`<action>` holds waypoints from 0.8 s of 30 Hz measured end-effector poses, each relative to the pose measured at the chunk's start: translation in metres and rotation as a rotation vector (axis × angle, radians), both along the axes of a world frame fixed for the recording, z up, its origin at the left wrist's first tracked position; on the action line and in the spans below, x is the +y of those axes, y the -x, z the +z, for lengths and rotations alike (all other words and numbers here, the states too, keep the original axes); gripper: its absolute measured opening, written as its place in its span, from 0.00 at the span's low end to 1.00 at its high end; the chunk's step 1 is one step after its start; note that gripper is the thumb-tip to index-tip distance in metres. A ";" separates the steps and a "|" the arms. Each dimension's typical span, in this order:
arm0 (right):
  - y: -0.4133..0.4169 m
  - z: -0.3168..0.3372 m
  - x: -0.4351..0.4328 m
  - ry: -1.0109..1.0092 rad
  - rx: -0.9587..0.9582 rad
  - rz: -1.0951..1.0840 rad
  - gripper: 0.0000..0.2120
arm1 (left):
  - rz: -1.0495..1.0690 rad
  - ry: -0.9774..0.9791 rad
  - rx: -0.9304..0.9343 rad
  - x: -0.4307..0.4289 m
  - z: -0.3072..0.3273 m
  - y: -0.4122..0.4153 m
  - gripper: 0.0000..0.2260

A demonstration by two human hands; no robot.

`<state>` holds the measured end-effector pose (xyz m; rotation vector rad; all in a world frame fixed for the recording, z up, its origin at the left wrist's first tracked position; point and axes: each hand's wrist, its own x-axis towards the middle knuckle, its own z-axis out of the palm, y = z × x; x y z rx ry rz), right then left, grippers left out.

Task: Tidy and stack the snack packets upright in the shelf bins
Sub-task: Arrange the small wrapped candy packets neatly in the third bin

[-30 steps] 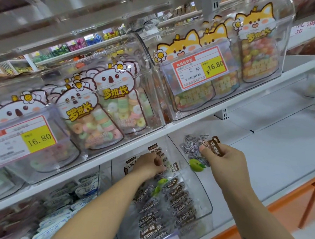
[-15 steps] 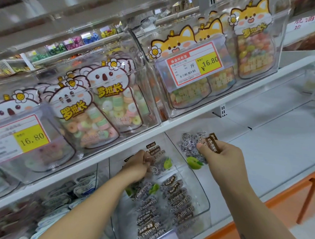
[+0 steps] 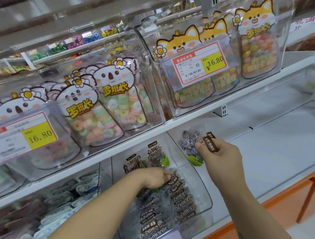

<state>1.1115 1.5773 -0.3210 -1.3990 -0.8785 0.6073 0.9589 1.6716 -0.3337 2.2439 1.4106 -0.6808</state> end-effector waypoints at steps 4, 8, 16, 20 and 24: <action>0.007 -0.007 0.000 -0.120 -0.426 -0.047 0.02 | 0.045 -0.064 -0.097 -0.006 0.008 0.009 0.21; 0.015 -0.007 -0.002 -0.282 -0.838 0.037 0.06 | 0.069 -0.215 -0.160 -0.023 0.013 0.035 0.20; 0.038 0.011 0.001 -0.254 -0.920 0.248 0.05 | -0.019 -0.370 0.061 -0.038 0.004 0.051 0.14; 0.050 0.015 0.017 -0.146 -1.044 0.347 0.06 | -0.121 -0.419 0.192 -0.031 0.009 0.055 0.18; 0.052 0.011 0.050 -0.005 -1.295 0.469 0.08 | -0.228 -0.465 0.201 -0.034 0.007 0.064 0.18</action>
